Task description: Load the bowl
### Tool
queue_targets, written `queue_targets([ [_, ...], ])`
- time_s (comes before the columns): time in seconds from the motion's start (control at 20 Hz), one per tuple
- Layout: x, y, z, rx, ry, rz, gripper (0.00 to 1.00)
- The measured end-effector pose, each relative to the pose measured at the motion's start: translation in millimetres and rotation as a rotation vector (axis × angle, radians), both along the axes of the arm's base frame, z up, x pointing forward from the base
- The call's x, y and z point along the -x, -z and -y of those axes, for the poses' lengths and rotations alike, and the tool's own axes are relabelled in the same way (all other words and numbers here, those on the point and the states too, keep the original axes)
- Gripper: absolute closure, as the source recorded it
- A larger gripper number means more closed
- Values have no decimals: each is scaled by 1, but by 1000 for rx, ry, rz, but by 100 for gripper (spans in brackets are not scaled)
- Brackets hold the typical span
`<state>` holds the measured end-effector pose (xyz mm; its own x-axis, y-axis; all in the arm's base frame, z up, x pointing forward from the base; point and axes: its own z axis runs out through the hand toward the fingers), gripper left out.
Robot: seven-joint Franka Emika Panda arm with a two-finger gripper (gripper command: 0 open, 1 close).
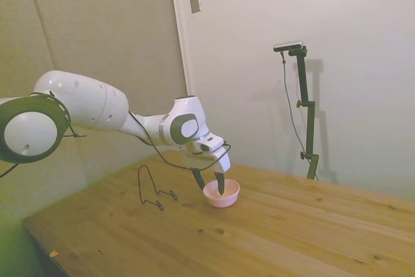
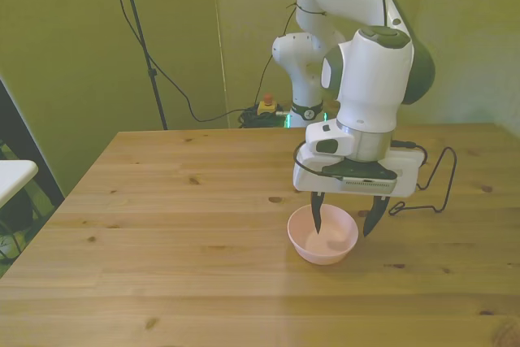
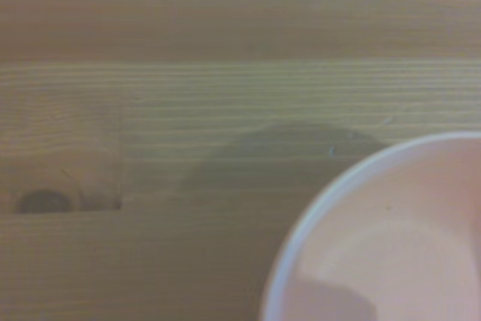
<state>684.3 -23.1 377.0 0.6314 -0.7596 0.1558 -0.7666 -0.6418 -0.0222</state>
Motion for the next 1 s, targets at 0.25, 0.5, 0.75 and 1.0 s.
queue_targets([
  [0.25,1,2,1,-2,2,-3,100],
  [0.5,1,8,1,-5,5,-15,100],
  [0.75,1,13,0,-17,11,-20,100],
  [1.0,1,13,0,-26,17,-20,100],
])
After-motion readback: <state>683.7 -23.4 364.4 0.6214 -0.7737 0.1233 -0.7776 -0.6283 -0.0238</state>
